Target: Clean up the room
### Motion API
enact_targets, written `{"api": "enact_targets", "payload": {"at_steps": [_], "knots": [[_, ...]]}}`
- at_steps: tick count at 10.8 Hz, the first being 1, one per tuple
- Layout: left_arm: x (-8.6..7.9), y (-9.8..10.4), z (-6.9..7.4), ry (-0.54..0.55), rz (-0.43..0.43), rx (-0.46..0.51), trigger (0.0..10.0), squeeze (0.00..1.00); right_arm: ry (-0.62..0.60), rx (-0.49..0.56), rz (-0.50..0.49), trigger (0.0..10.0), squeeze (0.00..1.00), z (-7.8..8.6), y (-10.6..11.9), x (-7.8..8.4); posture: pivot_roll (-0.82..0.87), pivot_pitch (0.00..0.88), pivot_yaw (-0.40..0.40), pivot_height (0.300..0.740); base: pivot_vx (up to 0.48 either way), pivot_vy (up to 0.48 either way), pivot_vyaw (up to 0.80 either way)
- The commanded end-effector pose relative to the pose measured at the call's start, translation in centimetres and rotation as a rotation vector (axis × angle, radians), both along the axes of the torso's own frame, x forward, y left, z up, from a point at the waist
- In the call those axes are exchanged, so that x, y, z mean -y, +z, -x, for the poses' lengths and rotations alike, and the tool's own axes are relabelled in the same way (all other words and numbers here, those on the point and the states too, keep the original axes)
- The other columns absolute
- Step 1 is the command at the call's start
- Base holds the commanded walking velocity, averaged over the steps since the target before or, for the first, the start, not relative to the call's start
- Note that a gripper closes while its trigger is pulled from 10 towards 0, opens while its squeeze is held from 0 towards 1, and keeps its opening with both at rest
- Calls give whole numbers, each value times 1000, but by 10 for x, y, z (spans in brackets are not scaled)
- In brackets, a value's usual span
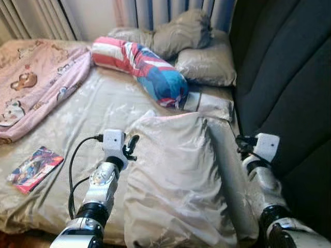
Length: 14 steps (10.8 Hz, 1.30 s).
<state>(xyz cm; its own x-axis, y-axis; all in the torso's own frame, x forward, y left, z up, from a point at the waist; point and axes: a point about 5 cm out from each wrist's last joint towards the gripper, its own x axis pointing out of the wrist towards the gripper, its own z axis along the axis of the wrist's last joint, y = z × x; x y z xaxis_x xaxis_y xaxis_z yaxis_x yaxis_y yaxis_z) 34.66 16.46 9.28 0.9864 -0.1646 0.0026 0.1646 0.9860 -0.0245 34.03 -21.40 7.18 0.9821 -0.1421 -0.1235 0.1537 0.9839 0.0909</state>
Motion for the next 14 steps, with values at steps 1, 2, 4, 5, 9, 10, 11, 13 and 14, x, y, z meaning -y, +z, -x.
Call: {"api": "enact_targets", "payload": {"at_steps": [1,2,4,5,9,10,11,13,14], "knots": [[-3,-1,0,12,-1,-3,10000,0,-21,-33,-4,10000,0,0,-3,1,84,120,-29,740,0,0,0],[-1,-2,1,6,0,-4,10000,0,-22,-50,-8,10000,0,1,-6,-3,86,118,-29,725,0,0,0],[-2,-4,3,11,0,-8,10000,0,11,-73,-24,10000,0,5,-16,-17,87,124,-28,685,0,0,0],[-3,-7,4,11,-22,-25,10000,0,20,-79,-22,10000,0,6,-18,-22,86,128,-24,665,0,0,0],[-3,-4,-1,7,-4,-36,10000,0,80,-95,-28,10000,0,3,-18,-33,91,147,-27,660,0,0,0],[2,-1,-9,-9,26,-85,10000,0,115,-124,-8,10000,0,-2,-15,-37,90,160,-28,660,0,0,0],[6,5,-16,-16,47,-110,10000,0,118,-145,4,10000,0,-7,-10,-36,92,180,-28,660,0,0,0],[12,16,-27,-16,67,-144,10000,0,140,-178,19,10000,0,-17,0,-37,98,218,-34,660,0,0,0],[13,19,-30,-13,89,-149,10000,0,152,-180,22,10000,0,-21,4,-38,99,242,-37,660,0,0,0]]}}
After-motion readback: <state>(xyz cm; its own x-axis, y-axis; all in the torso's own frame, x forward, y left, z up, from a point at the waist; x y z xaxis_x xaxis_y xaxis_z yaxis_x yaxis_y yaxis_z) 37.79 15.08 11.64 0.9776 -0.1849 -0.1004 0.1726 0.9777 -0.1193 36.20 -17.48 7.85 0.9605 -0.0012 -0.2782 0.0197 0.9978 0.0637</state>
